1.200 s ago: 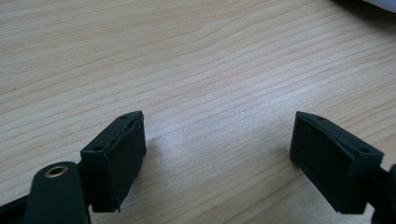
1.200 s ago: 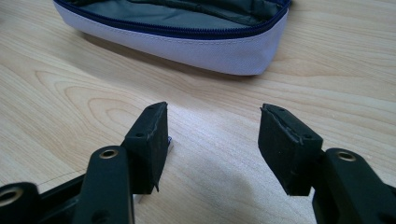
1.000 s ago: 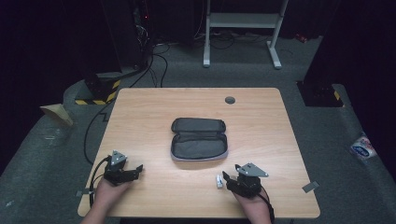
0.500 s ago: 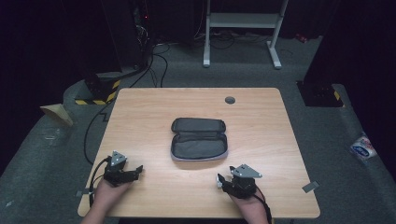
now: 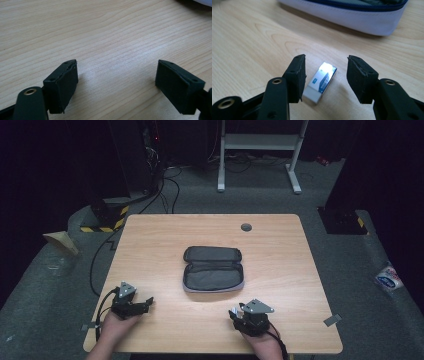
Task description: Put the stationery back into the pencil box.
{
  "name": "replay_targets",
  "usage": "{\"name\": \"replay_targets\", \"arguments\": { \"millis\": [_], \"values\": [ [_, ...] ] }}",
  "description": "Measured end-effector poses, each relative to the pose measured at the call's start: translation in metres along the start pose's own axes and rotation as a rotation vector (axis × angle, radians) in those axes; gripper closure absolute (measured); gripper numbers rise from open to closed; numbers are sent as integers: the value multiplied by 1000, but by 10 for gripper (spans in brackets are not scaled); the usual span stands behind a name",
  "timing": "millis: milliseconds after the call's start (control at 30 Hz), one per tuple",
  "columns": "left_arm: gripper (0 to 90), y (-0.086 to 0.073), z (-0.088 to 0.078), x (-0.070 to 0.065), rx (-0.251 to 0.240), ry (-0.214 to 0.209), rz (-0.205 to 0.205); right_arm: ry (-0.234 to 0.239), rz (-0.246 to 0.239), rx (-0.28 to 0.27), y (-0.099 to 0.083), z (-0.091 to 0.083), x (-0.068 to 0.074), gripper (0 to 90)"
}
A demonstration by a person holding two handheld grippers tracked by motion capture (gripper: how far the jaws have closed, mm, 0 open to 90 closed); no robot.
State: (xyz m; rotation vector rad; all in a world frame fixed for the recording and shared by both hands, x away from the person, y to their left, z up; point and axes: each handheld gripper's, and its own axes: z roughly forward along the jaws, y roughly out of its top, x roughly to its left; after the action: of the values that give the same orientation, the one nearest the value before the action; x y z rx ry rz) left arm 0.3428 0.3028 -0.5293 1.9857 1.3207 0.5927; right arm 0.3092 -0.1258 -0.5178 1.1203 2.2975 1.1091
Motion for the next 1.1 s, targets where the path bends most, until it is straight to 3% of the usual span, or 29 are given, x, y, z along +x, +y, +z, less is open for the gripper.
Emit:
{"name": "replay_targets", "arguments": {
  "millis": [333,533,800,900,1100],
  "values": [
    [186,1,1,0,0,1,0,9,-39,53,-5,3,3,627],
    [186,1,1,0,0,-1,0,-8,-30,58,-6,1,-1,702],
    [186,1,1,0,-1,-3,3,-11,-41,52,-5,2,-7,624],
    [186,1,1,0,-1,-3,2,12,-46,53,-4,4,-6,635],
    [187,1,1,-1,0,-2,1,10,-51,52,-3,5,-7,654]
  ]
}}
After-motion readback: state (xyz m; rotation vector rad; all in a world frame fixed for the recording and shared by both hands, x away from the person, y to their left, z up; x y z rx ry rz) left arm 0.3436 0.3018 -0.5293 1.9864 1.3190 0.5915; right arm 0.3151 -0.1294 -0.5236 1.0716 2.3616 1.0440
